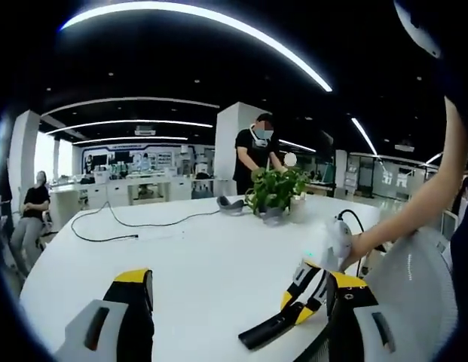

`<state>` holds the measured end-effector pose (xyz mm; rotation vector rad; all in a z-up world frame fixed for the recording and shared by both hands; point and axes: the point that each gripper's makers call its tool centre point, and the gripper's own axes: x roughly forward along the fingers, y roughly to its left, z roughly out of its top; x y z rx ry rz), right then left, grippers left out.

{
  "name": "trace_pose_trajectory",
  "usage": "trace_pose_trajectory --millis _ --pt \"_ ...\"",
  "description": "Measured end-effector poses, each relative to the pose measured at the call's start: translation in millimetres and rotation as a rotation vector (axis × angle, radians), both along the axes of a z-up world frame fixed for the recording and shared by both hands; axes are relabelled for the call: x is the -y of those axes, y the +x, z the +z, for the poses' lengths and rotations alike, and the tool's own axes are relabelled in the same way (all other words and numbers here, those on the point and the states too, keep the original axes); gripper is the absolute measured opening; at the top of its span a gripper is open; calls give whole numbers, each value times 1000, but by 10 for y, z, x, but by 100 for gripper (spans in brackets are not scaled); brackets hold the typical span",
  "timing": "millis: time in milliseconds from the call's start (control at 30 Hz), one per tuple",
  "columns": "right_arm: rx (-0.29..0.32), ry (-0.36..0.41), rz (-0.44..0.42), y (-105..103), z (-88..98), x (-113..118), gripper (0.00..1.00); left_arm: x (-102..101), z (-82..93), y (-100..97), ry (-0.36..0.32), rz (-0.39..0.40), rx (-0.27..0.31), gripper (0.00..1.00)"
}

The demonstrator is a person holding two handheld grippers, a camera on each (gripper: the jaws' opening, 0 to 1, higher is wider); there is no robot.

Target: Press the specified remote control buttons in sequence, fully releasing each button before pressing the next.

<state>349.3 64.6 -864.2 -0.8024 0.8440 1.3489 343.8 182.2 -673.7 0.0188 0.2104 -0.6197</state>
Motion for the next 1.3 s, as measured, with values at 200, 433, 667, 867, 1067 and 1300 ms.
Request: trace_pose_trajectory --millis 200,433,667,867,1067,1300 --pt "1 -19 1 119 -3 3 21 6 -11 -5 14 -6 1 100" --pt "5 -43 9 298 -8 17 21 -7 -17 0 28 -2 7 100" --pt "6 -74 3 555 -9 39 21 -29 -21 1 34 6 9 98" --pt "0 -84 -7 728 -8 24 21 -56 -28 14 30 18 4 98" --pt "-4 -95 -8 893 -12 26 21 -44 -57 12 50 12 0 98" --pt "-8 -114 -9 1131 -17 25 21 -80 -52 32 44 31 -1 97"
